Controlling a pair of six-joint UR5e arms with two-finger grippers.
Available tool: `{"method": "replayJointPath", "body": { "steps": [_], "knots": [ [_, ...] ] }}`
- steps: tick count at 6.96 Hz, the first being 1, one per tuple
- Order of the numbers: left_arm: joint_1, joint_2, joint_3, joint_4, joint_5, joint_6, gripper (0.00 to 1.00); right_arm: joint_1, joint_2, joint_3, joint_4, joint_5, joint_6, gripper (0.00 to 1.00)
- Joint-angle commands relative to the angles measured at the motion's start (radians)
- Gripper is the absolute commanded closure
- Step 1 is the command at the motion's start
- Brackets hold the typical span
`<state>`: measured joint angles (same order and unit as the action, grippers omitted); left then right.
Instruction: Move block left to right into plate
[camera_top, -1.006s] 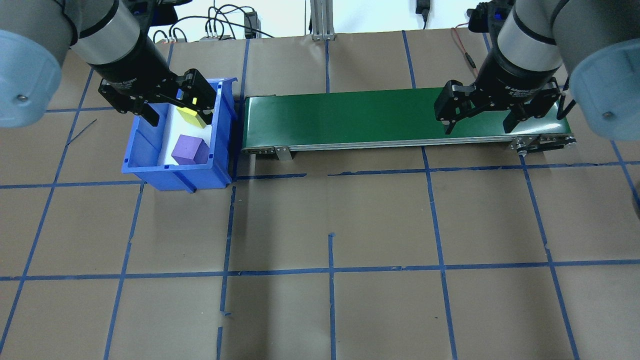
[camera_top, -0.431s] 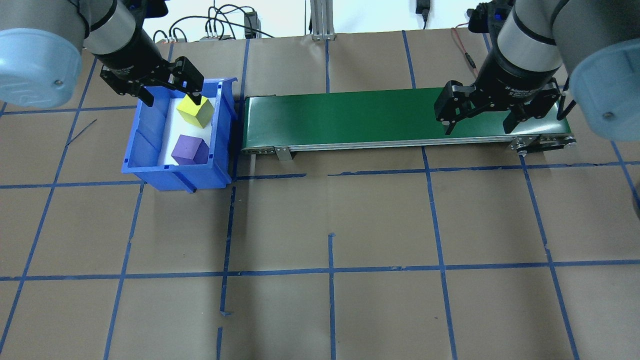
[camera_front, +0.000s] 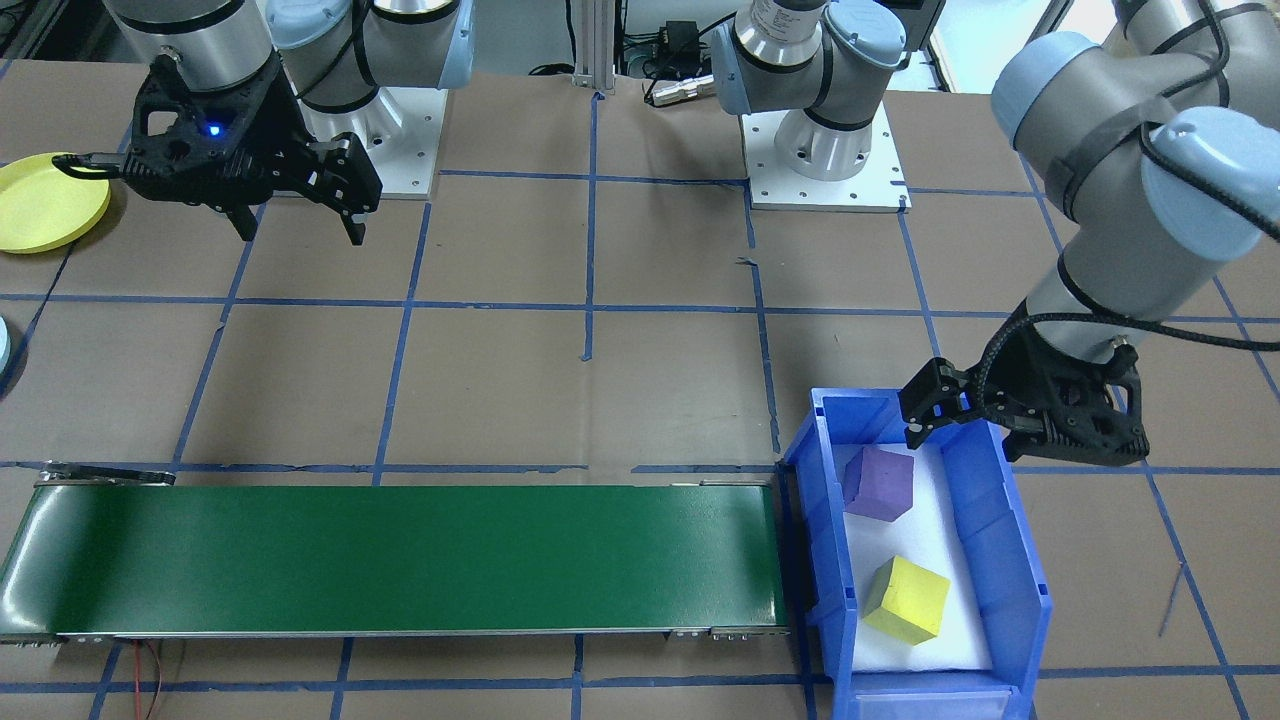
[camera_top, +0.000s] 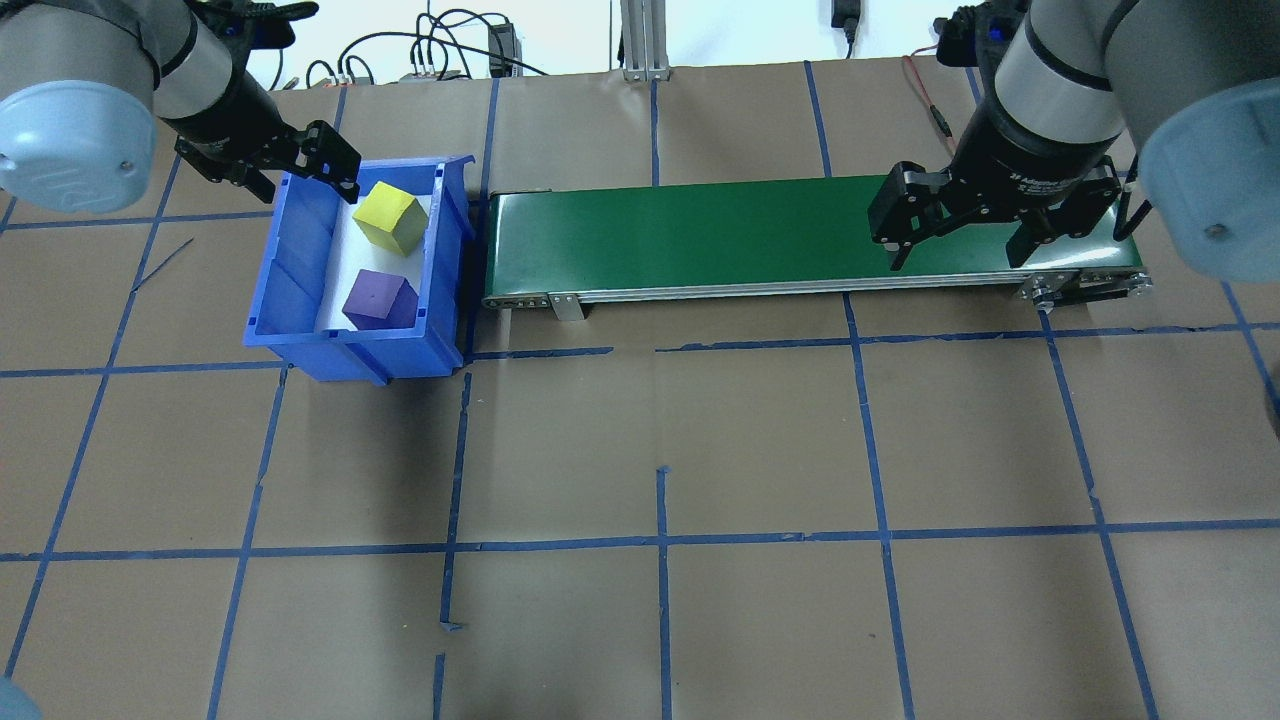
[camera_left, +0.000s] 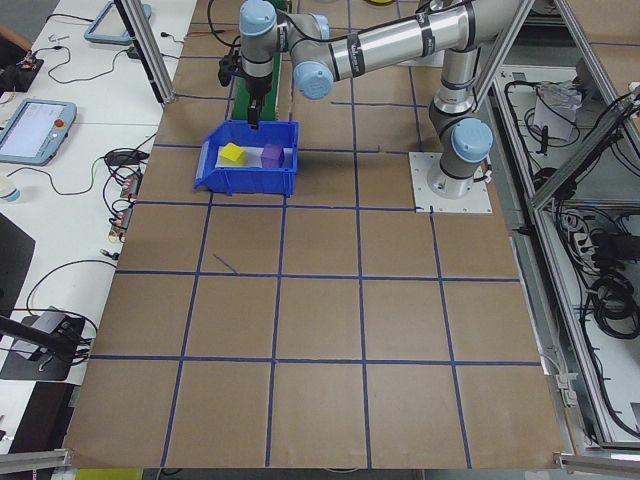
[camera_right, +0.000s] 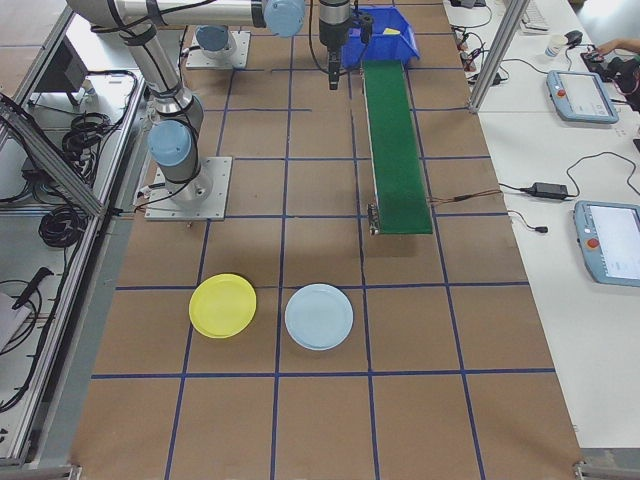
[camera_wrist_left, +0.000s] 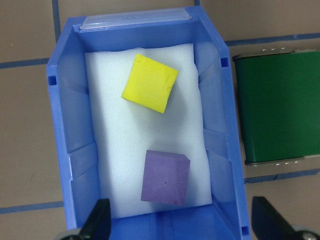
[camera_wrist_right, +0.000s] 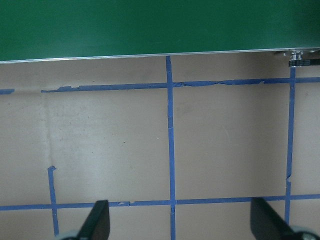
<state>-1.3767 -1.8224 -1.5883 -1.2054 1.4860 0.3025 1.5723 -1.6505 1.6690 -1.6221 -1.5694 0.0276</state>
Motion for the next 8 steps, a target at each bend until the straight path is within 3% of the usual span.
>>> {"method": "replayJointPath", "body": {
  "steps": [1,5,8],
  "knots": [
    [0.004,-0.095,-0.041,0.109,-0.004,0.015,0.00,0.000,0.000,0.000,0.001,0.000,0.000,0.00],
    [0.004,-0.117,-0.139,0.136,-0.003,0.039,0.00,0.000,0.000,0.000,0.002,-0.001,0.000,0.00],
    [0.004,-0.123,-0.157,0.147,-0.001,0.075,0.01,0.000,0.000,0.000,0.002,-0.001,0.000,0.00]
  ]
}}
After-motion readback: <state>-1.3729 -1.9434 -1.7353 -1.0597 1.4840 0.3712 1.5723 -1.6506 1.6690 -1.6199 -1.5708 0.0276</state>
